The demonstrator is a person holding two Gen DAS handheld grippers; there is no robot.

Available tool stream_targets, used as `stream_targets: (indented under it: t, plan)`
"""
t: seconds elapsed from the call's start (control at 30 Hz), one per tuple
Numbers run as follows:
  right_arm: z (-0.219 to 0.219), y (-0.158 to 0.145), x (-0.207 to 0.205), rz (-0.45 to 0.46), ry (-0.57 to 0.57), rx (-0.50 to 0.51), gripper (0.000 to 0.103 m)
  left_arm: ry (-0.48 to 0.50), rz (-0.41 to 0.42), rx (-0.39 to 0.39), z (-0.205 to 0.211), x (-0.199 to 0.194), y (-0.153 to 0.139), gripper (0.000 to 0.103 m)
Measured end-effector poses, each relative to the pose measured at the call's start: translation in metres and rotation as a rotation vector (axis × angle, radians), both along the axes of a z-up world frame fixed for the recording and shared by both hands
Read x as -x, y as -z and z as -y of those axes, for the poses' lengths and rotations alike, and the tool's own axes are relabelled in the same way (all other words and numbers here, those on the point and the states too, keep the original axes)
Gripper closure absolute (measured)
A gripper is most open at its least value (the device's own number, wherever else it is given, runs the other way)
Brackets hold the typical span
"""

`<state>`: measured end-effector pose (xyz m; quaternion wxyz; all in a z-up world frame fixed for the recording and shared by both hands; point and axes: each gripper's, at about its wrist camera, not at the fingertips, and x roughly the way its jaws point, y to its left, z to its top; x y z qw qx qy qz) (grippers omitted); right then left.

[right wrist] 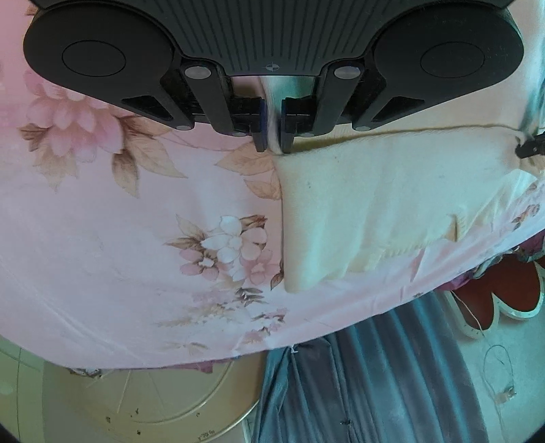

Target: Fold small clothes

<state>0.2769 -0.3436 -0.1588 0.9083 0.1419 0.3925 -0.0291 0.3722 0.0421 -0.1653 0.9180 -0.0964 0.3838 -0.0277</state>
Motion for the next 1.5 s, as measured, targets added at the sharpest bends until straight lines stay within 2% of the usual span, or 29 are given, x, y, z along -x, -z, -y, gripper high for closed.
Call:
stream_targets:
  t: [0.03, 0.07, 0.1, 0.13, 0.2, 0.3, 0.37, 0.53, 0.63, 0.73, 0.77, 0.8, 0.83, 0.9, 0.97, 1.0, 1.03, 1.2, 1.27, 1.33, 1.4, 1.43, 1.47, 1.5]
  plan:
    - [0.002, -0.005, 0.004, 0.020, 0.000, -0.014, 0.094, -0.014, 0.010, -0.007, -0.002, 0.004, -0.003, 0.036]
    - [0.004, -0.009, 0.005, 0.038, -0.001, -0.020, 0.091, -0.031, 0.028, -0.015, -0.006, 0.009, -0.007, 0.036]
    - [0.004, -0.012, 0.003, 0.050, -0.002, -0.018, 0.083, -0.036, 0.040, -0.020, -0.008, 0.013, -0.009, 0.036]
    - [0.004, -0.014, 0.000, 0.061, -0.002, -0.014, 0.069, -0.036, 0.046, -0.023, -0.009, 0.016, -0.012, 0.036]
    - [0.005, -0.014, -0.011, 0.072, 0.002, -0.011, 0.059, -0.035, 0.067, -0.029, -0.009, 0.022, -0.019, 0.036]
    - [0.007, -0.011, -0.031, 0.075, 0.005, -0.033, 0.060, 0.007, 0.133, -0.045, 0.001, 0.029, -0.031, 0.036]
    - [0.009, -0.005, -0.047, 0.062, 0.008, -0.043, 0.060, 0.064, 0.138, -0.047, 0.012, 0.026, -0.032, 0.036]
    - [0.016, 0.007, -0.090, 0.043, 0.030, -0.092, 0.060, 0.069, 0.078, -0.035, 0.020, 0.016, -0.017, 0.036]
    - [0.018, 0.011, -0.113, 0.038, 0.021, -0.101, 0.060, 0.084, 0.034, -0.080, 0.018, 0.014, -0.006, 0.036]
    - [0.015, 0.013, -0.130, 0.038, 0.001, -0.101, 0.060, 0.059, 0.020, -0.067, 0.011, 0.012, 0.000, 0.036]
    - [0.013, 0.013, -0.131, 0.042, -0.009, -0.087, 0.062, 0.053, 0.021, -0.064, 0.010, 0.012, 0.000, 0.036]
    - [0.010, 0.013, -0.133, 0.042, -0.027, -0.074, 0.092, 0.051, 0.022, -0.063, 0.010, 0.012, 0.000, 0.036]
    - [0.008, 0.014, -0.134, 0.039, -0.035, -0.072, 0.098, 0.050, 0.026, -0.064, 0.011, 0.012, -0.001, 0.036]
    - [0.011, 0.015, -0.133, 0.046, -0.027, -0.049, 0.098, 0.056, 0.037, -0.067, 0.015, 0.011, -0.001, 0.036]
    - [0.021, 0.023, -0.132, 0.034, 0.034, -0.014, 0.098, 0.073, 0.045, -0.064, 0.019, 0.011, 0.000, 0.035]
    - [0.029, 0.026, -0.131, 0.039, 0.051, -0.051, 0.098, 0.079, 0.044, -0.067, 0.022, 0.011, 0.000, 0.035]
    - [0.033, 0.025, -0.129, 0.040, 0.056, -0.075, 0.098, 0.084, 0.045, -0.074, 0.024, 0.011, 0.001, 0.035]
    - [0.030, 0.011, -0.127, 0.064, 0.023, -0.072, 0.096, 0.095, 0.046, -0.107, 0.027, 0.008, 0.008, 0.034]
    - [0.032, 0.009, -0.125, 0.075, 0.040, -0.061, 0.085, 0.095, 0.046, -0.111, 0.028, 0.009, 0.007, 0.034]
    - [0.030, 0.013, -0.129, 0.063, 0.037, -0.067, 0.060, 0.094, 0.049, -0.108, 0.029, 0.009, 0.006, 0.034]
    - [0.030, 0.017, -0.134, 0.060, 0.026, -0.119, 0.060, 0.094, 0.051, -0.106, 0.030, 0.009, 0.005, 0.033]
    - [0.030, 0.019, -0.137, 0.050, 0.021, -0.132, 0.061, 0.095, 0.051, -0.109, 0.030, 0.009, 0.006, 0.033]
    - [0.028, 0.020, -0.139, 0.050, 0.031, -0.123, 0.066, 0.098, 0.052, -0.115, 0.031, 0.009, 0.006, 0.033]
    - [0.027, 0.020, -0.140, 0.045, 0.032, -0.112, 0.095, 0.100, 0.053, -0.119, 0.031, 0.009, 0.007, 0.033]
